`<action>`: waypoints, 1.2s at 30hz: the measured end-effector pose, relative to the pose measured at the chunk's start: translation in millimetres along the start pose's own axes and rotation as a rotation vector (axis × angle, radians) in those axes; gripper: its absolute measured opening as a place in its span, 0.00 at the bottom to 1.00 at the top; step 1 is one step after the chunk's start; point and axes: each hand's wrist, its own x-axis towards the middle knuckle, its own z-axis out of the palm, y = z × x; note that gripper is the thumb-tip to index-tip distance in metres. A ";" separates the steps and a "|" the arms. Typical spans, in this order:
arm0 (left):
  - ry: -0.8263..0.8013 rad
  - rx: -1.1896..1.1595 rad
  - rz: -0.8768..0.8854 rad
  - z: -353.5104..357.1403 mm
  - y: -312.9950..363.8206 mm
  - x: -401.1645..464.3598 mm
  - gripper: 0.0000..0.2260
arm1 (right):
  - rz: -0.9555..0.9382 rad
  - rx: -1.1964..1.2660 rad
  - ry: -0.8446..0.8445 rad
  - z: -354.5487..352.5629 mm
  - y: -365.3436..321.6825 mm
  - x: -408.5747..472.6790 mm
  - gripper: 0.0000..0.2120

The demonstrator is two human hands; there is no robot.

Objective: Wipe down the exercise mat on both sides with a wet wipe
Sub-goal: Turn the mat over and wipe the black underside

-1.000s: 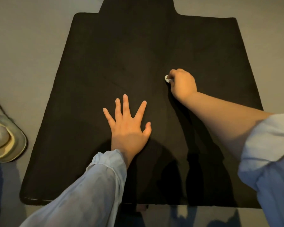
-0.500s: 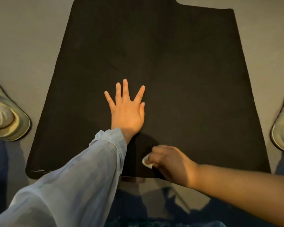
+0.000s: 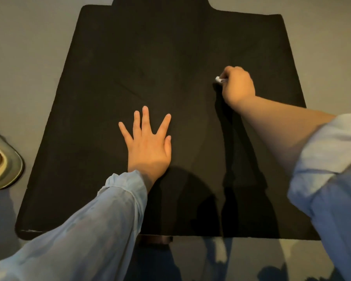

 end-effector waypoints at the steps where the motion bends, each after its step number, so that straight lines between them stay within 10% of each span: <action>1: -0.004 0.004 -0.003 0.5 0.8 0.6 0.25 | -0.007 -0.048 -0.030 7.3 -1.9 -1.3 0.10; 22: -0.020 0.056 0.190 -9.4 -0.8 -8.1 0.23 | -0.674 0.143 -0.757 -8.7 -22.3 -260.6 0.13; 28: -0.388 0.227 0.839 -33.7 -10.2 -41.9 0.37 | -0.625 0.204 -0.734 -21.9 -20.2 -266.3 0.11; 36: -0.570 0.495 0.924 -49.4 -23.0 -91.3 0.38 | -0.201 0.242 -0.261 -27.3 -5.4 -227.8 0.08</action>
